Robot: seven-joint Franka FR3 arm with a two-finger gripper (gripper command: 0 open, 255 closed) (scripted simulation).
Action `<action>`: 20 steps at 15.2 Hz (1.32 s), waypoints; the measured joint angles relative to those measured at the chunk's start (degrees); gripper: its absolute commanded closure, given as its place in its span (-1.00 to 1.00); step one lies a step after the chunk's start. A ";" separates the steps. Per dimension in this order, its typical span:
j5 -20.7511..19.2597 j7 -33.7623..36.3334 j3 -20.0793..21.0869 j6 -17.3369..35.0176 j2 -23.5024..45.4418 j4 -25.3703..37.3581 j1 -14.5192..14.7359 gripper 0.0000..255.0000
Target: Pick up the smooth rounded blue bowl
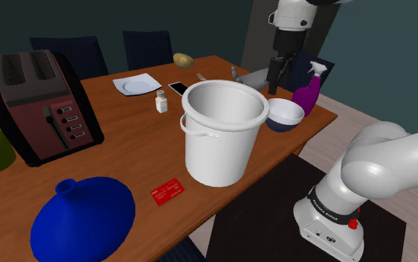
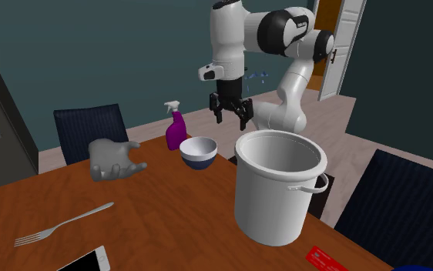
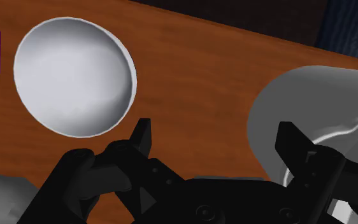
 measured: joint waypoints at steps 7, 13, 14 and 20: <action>-4.12 -1.52 -2.33 10.15 -2.41 -9.82 -2.55 -1.00; -9.66 -2.71 -5.57 24.01 -1.31 -18.93 -6.47 -1.00; -10.24 -2.89 -5.95 25.36 -0.99 -19.54 -6.91 -1.00; -11.70 -2.66 -6.91 32.25 1.45 -23.56 -7.78 -1.00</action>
